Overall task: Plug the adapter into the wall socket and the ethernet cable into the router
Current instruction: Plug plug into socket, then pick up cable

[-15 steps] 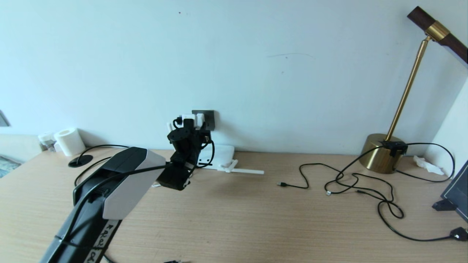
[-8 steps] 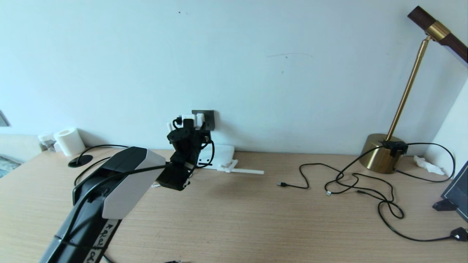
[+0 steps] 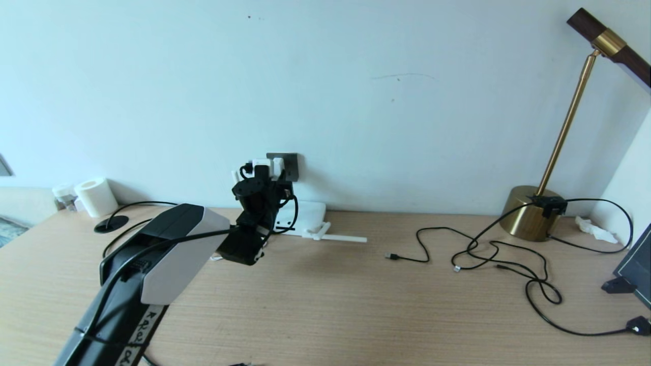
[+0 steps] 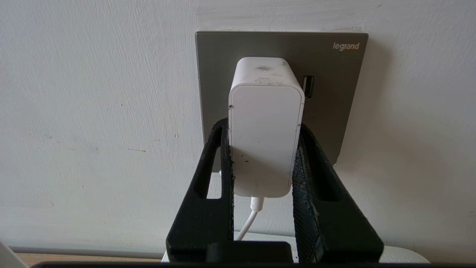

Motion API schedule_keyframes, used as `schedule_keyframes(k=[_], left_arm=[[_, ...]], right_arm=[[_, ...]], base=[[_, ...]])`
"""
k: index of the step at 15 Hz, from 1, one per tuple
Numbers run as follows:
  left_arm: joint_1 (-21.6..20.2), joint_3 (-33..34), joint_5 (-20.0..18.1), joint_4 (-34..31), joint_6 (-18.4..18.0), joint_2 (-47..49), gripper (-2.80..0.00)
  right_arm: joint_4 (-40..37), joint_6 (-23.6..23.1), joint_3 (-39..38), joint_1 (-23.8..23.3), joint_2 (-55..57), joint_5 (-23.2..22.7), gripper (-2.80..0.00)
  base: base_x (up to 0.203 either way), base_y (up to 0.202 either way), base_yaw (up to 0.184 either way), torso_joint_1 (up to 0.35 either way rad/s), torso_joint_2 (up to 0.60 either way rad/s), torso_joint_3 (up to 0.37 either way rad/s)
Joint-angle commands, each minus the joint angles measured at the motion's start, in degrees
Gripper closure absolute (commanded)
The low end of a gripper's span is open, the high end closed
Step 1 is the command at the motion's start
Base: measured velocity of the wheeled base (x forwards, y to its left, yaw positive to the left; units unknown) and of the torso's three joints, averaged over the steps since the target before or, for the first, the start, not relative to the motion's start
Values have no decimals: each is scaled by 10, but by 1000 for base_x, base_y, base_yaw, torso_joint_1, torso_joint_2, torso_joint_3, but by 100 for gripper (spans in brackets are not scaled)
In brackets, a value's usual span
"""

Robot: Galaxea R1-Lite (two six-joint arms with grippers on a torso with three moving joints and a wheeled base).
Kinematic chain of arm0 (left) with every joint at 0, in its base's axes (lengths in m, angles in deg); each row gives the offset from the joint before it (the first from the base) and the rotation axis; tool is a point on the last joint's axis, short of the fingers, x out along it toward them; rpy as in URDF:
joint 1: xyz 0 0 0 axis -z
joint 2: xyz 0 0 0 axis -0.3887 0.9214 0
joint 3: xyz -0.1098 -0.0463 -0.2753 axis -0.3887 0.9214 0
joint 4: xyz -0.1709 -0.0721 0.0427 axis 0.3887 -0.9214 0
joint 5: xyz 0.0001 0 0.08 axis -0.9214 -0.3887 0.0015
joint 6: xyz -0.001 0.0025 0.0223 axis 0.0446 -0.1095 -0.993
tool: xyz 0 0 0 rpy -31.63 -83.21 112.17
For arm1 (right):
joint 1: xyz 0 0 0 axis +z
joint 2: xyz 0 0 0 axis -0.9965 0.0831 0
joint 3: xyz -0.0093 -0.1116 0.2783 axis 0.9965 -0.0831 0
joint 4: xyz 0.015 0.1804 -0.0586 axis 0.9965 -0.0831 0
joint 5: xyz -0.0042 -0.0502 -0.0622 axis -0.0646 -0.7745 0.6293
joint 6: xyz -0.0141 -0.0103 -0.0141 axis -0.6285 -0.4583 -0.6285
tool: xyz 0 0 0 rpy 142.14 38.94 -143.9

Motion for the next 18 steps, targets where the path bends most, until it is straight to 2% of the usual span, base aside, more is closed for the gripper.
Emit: schedule_keyframes(k=[1,6,7,18], left_arm=[[0,0,1,4,0,1,0],[0,0,0,4,-6,3,0],[0,0,0,4,-6,3,-280],[1,0,-1,14,-6,0,-280]], right_arm=[[0,0,-6,0,1,0,-280],[0,0,-6,0,1,0,-280],[0,0,-6,0,1,0,-280],[0,0,-6,0,1,0,-280]], base=[[0,0,0,0,0,0],[0,0,0,0,0,0],[0,0,0,0,0,0],[0,0,0,0,0,0]])
